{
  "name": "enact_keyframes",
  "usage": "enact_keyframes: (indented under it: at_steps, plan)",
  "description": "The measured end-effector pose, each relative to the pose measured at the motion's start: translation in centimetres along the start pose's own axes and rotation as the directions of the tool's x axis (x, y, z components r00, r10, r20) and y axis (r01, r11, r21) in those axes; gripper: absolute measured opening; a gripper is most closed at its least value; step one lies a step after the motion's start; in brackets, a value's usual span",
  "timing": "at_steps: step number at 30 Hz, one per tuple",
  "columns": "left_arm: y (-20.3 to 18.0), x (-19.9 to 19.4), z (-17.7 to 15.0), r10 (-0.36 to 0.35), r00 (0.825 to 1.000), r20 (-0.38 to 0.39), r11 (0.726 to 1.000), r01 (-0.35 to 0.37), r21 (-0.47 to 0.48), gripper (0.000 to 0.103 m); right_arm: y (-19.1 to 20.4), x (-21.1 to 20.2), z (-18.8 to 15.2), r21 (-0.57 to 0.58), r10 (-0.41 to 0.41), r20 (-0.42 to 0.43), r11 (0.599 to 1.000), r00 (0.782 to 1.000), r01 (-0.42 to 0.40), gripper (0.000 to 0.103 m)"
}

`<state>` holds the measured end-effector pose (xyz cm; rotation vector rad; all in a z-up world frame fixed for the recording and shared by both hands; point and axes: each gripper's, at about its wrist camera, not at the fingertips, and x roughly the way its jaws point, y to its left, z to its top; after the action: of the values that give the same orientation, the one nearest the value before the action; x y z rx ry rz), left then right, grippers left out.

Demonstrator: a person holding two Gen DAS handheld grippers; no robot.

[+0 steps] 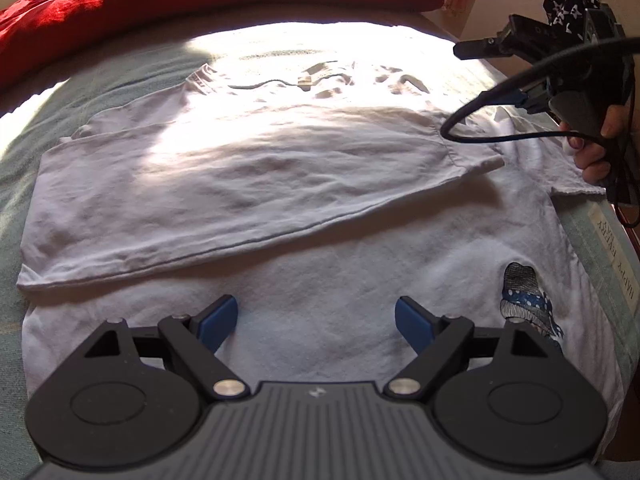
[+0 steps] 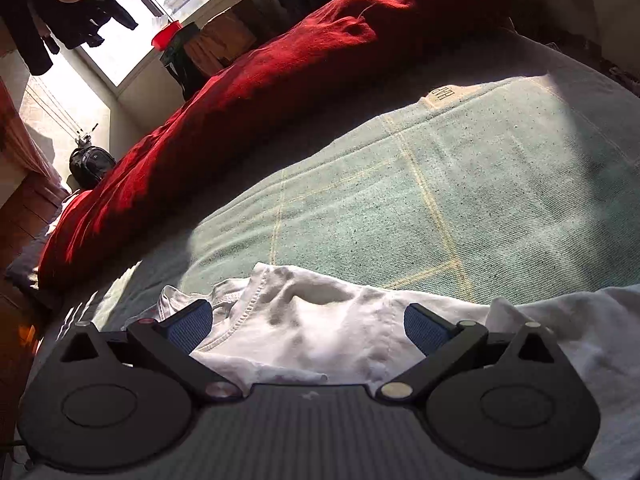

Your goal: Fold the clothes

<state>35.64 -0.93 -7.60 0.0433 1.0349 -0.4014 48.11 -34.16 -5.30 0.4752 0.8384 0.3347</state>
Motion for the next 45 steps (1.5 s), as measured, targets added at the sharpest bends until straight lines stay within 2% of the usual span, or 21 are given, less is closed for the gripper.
enact_keyframes:
  at_steps: [6,10,12,16,20,23,26,28,32,36,40,43,45]
  plan:
    - [-0.4,-0.1,-0.7,0.005,0.999,0.038,1.000,-0.006,0.029,0.087,3.7,4.5,-0.6,-0.091,0.068,-0.059,0.993,0.996,-0.073,0.103]
    - [-0.4,-0.3,-0.9,-0.004,0.999,0.046,0.999,0.001,0.053,0.089,4.2,9.0,-0.1,-0.115,-0.059,-0.040,0.992,0.997,0.054,0.103]
    - [-0.2,-0.6,-0.8,-0.008,0.999,0.047,0.998,0.005,0.063,0.089,4.1,9.9,1.2,-0.099,-0.088,-0.026,0.991,0.996,0.085,0.103]
    - [0.8,-1.0,-0.8,-0.009,0.999,0.039,0.998,0.006,0.063,0.089,5.7,8.1,3.8,-0.051,-0.021,-0.031,0.998,0.999,0.019,0.103]
    - [1.9,-1.4,-0.9,-0.014,0.999,0.036,0.999,0.013,0.035,0.089,8.9,8.5,3.4,-0.098,0.066,-0.124,0.992,0.990,-0.078,0.103]
    - [2.3,-1.5,-1.1,-0.024,0.999,0.039,0.999,0.023,0.025,0.089,10.6,11.2,1.4,-0.141,0.066,-0.186,0.986,0.980,-0.093,0.103]
    - [2.4,-1.5,-1.5,-0.029,0.998,0.048,0.999,0.028,0.025,0.089,11.1,14.3,0.7,-0.173,0.031,-0.186,0.983,0.982,-0.064,0.103]
    - [2.3,-1.5,-1.5,-0.030,0.998,0.054,0.999,0.028,0.027,0.089,11.0,15.7,1.3,-0.177,0.021,-0.150,0.983,0.988,-0.047,0.103]
    - [2.5,-1.6,-1.5,-0.036,0.997,0.068,0.999,0.036,0.001,0.089,11.9,14.3,3.4,-0.124,0.040,-0.135,0.991,0.990,-0.057,0.103]
    - [2.7,-1.5,-1.6,-0.036,0.996,0.079,0.999,0.039,-0.031,0.089,13.1,11.4,2.6,-0.145,0.103,-0.173,0.981,0.980,-0.128,0.103]
    - [2.7,-1.3,-1.7,-0.029,0.996,0.086,0.999,0.033,-0.037,0.090,12.7,13.6,0.4,-0.187,0.036,-0.238,0.979,0.971,-0.082,0.103]
    - [2.4,-1.2,-1.7,-0.018,0.996,0.082,1.000,0.020,-0.021,0.090,12.0,15.3,0.8,-0.196,0.029,-0.172,0.979,0.985,-0.063,0.103]
    - [2.3,-1.1,-1.6,-0.010,0.997,0.078,1.000,0.011,-0.014,0.090,12.0,15.2,2.1,-0.159,0.033,-0.136,0.986,0.990,-0.055,0.103]
